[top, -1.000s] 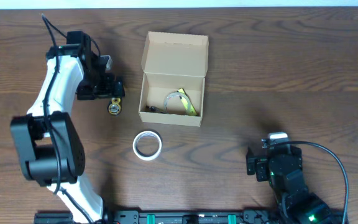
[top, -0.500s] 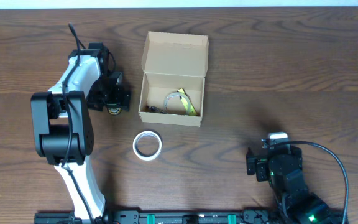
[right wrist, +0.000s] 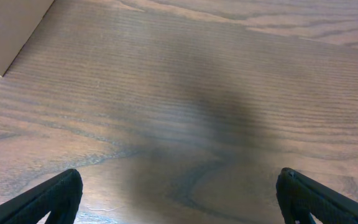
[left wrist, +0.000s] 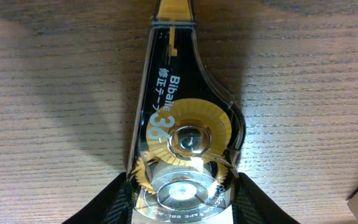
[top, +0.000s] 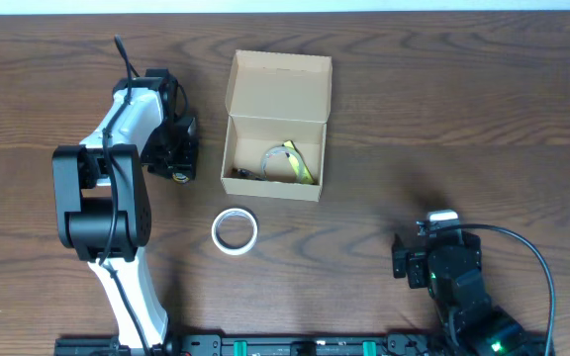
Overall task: Pack container
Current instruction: 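Move the left gripper to the correction tape dispenser and grasp it, then carry the correction tape into the box with the left gripper and release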
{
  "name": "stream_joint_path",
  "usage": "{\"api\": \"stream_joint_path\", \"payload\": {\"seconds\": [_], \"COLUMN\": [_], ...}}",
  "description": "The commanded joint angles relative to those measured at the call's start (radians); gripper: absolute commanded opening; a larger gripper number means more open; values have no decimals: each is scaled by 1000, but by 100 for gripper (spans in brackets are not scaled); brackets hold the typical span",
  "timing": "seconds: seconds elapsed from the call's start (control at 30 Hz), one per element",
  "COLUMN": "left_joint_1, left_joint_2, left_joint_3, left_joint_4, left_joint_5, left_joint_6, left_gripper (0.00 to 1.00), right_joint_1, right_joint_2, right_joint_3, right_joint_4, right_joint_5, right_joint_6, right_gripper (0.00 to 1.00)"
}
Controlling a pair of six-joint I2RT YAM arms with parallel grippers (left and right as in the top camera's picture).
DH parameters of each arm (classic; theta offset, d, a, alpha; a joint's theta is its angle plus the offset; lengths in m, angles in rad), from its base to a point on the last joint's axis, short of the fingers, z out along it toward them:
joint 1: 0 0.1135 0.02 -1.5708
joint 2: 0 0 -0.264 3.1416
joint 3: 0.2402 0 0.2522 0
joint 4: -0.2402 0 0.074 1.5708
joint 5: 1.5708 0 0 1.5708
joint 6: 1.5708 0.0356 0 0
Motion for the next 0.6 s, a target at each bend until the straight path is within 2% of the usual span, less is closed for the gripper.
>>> {"api": "stream_joint_path", "payload": {"seconds": [0.0,0.1,0.33,0.57], "left_joint_1": [2,4,5,-43], "left_joint_2": [-5,-60,-316,-443], "left_joint_3": [19,19,19,19], "left_joint_4": [2,2,8,9], "left_joint_5": [-12,-14,-13,6], "left_joint_6": [-34,-48,-65,-74], "left_gripper": [27,27,28,31], "right_joint_1": [-14,-14,-14,-14], "right_joint_2": [-5,-5,-5,-5], "right_joint_3": [-5,-5,-5,-5], "right_joint_4": [0,0,0,0], "right_joint_5": [12,12,12,12], "right_joint_6": [-11,-11,-11,-11], "right_gripper": [99,99,99,99]}}
